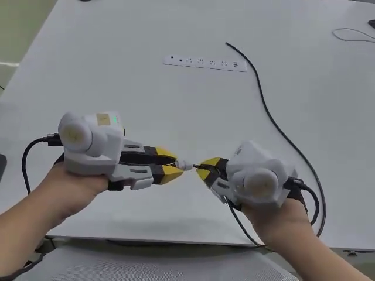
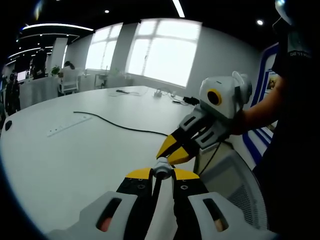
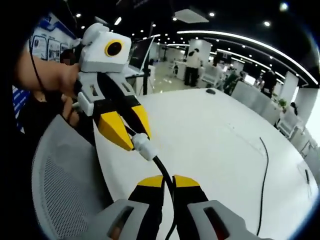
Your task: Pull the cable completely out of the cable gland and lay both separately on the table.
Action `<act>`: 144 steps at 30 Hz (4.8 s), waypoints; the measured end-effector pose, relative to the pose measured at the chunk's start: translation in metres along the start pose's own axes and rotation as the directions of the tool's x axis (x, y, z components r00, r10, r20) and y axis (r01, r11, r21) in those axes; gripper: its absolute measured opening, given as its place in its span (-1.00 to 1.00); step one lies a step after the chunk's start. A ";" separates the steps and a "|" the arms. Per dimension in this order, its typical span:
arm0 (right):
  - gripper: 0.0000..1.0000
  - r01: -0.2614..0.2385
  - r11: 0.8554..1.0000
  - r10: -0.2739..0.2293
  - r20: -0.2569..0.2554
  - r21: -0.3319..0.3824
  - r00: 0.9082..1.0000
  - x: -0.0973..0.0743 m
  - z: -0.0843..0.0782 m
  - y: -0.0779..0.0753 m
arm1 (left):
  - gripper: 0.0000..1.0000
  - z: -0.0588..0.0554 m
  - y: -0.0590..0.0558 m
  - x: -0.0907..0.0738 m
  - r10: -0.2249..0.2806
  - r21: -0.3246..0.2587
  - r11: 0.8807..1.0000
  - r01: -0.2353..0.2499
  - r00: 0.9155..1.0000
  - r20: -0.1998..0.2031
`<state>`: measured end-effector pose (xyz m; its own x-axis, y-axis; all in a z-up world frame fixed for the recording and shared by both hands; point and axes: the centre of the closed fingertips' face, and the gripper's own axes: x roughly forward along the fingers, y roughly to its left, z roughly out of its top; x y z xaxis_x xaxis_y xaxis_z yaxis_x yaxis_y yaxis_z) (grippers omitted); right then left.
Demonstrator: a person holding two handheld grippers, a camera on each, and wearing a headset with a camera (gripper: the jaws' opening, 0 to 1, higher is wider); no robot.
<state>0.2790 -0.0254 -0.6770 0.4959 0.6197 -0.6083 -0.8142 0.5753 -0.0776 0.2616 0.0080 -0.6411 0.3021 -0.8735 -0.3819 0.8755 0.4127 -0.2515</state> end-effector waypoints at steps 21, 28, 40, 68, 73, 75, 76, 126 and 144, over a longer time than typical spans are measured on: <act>-1.00 0.055 0.874 -0.014 -0.088 0.483 0.996 -0.002 -0.063 -0.027 | -0.70 0.001 0.001 0.004 0.004 0.020 1.000 -0.004 1.000 -0.005; -1.00 0.080 0.798 -0.014 -0.114 0.597 0.993 0.000 -0.082 -0.033 | -0.70 -0.001 0.001 0.003 0.006 0.018 1.000 -0.006 1.000 -0.008; -1.00 0.120 0.618 -0.002 -0.151 0.777 0.989 0.001 -0.113 -0.037 | -0.70 0.000 0.001 -0.001 0.004 0.024 1.000 -0.004 1.000 -0.003; -0.73 0.084 0.885 -0.017 -0.148 0.457 0.989 -0.006 -0.095 -0.032 | -0.70 0.003 0.005 -0.004 0.014 0.009 1.000 -0.014 1.000 0.007; -0.51 0.058 0.992 -0.041 -0.140 0.115 0.989 -0.012 -0.059 -0.029 | -0.70 0.002 0.002 -0.005 0.012 0.007 1.000 -0.012 1.000 0.012; -0.45 0.034 0.999 -0.031 -0.095 0.028 0.995 -0.010 -0.042 -0.023 | -0.70 0.001 0.002 -0.005 0.013 0.004 1.000 -0.013 1.000 0.010; -0.44 0.019 1.000 -0.021 -0.052 -0.021 0.998 -0.009 -0.028 -0.019 | -0.70 0.001 0.001 -0.005 0.013 0.003 1.000 -0.013 1.000 0.009; -1.00 -0.116 0.984 0.127 0.076 -0.132 0.989 0.007 0.015 0.040 | -0.70 -0.007 -0.010 -0.011 0.015 -0.010 1.000 -0.015 1.000 -0.001; -1.00 -0.065 0.972 0.068 -0.003 0.224 0.998 0.009 -0.036 0.007 | -0.70 -0.002 -0.009 -0.008 0.014 -0.006 1.000 -0.014 1.000 0.016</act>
<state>0.2671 -0.0353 -0.7116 0.4388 0.6559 -0.6142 -0.7565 0.6385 0.1415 0.2508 0.0114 -0.6372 0.3203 -0.8714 -0.3715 0.8689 0.4265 -0.2513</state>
